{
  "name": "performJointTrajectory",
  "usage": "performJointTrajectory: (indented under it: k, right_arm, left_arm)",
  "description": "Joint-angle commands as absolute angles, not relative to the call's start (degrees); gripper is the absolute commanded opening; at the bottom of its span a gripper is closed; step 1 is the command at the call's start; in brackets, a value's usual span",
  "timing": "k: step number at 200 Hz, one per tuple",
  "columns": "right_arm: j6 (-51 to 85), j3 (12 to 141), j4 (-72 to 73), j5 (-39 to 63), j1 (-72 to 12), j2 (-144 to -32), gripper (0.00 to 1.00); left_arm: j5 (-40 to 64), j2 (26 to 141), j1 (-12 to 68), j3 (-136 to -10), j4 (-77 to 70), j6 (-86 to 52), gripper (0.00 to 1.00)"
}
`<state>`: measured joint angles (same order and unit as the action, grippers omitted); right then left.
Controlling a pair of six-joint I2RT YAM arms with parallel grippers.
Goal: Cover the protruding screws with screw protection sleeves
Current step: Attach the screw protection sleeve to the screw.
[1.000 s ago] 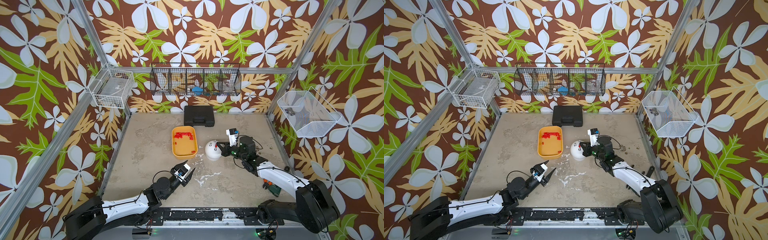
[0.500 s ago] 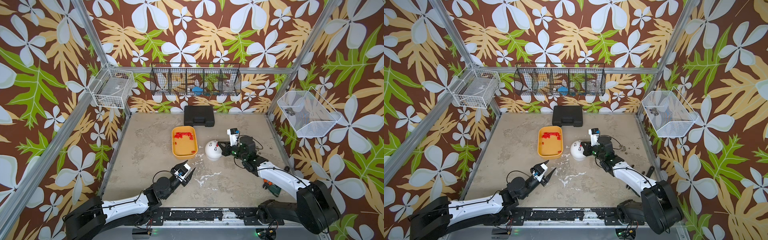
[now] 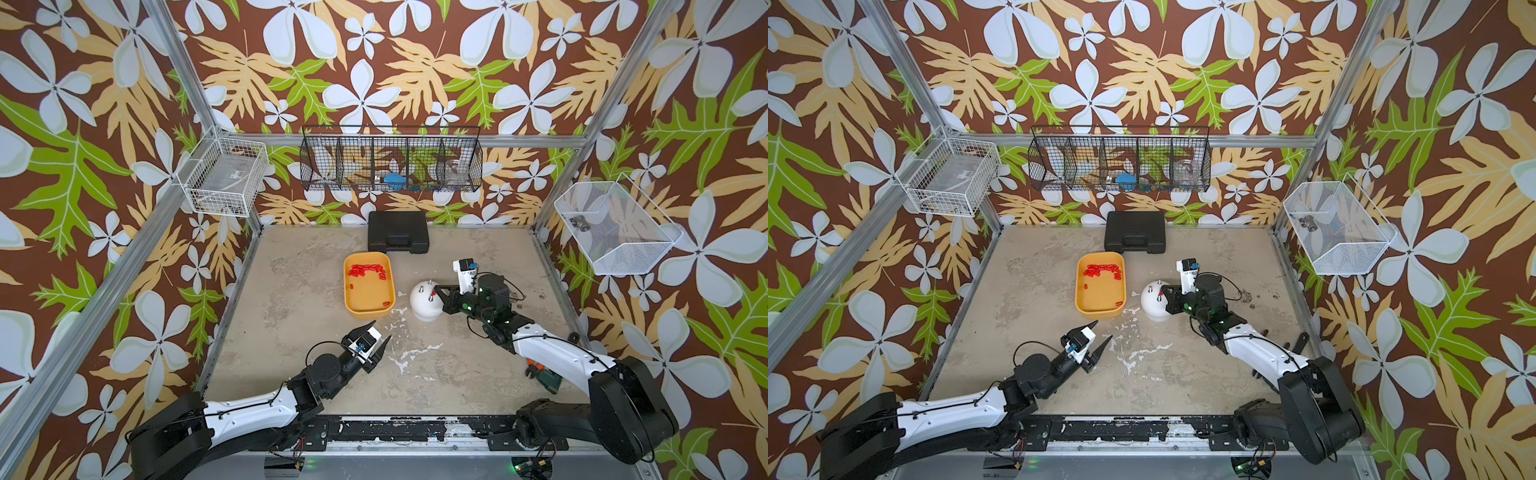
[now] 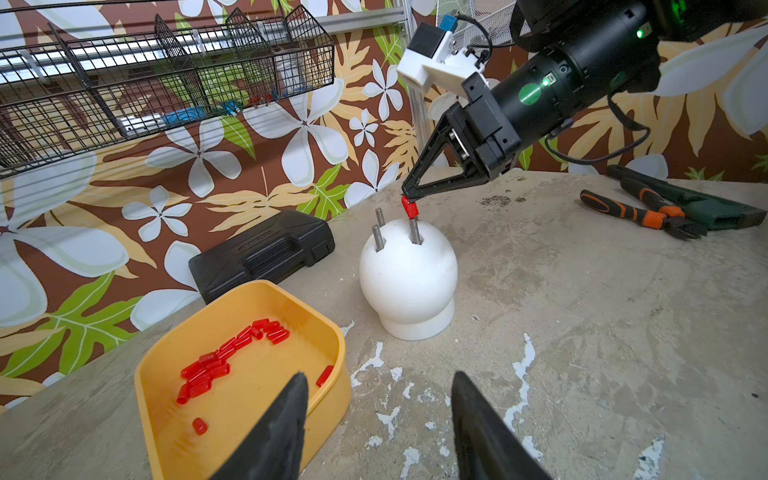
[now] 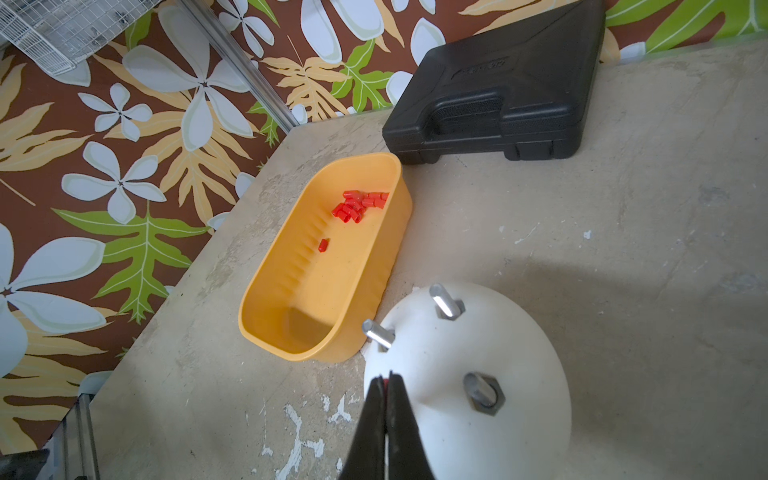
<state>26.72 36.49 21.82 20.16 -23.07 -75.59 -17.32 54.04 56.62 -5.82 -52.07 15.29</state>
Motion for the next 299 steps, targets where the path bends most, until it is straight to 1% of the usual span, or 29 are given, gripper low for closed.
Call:
performJointTrajectory:
  k: [1,101,211,286,299]
  right_arm:
    - [26.2,36.7,22.4,21.0,-23.1,-76.1,0.0]
    - [25.2,35.4,21.9,20.3,-23.8,-74.8,0.0]
    - [23.6,36.3,19.1,16.5,-25.3,-76.2,0.0]
    - [24.8,35.8,18.4,16.3,-25.3,-76.1,0.0]
    - [24.8,35.4,18.9,17.7,-25.3,-76.1,0.0]
  left_arm:
    - [-17.3,54.1,56.5,-6.2,-52.8,16.1,0.56]
    - [-17.3,54.2,56.6,-6.2,-52.6,16.2,0.56]
    - [-17.3,54.6,56.5,-6.5,-52.5,16.2,0.56]
    - [-17.2,54.6,56.5,-6.5,-52.4,16.2,0.56]
    - [-17.3,54.6,56.6,-6.5,-52.4,16.2,0.56]
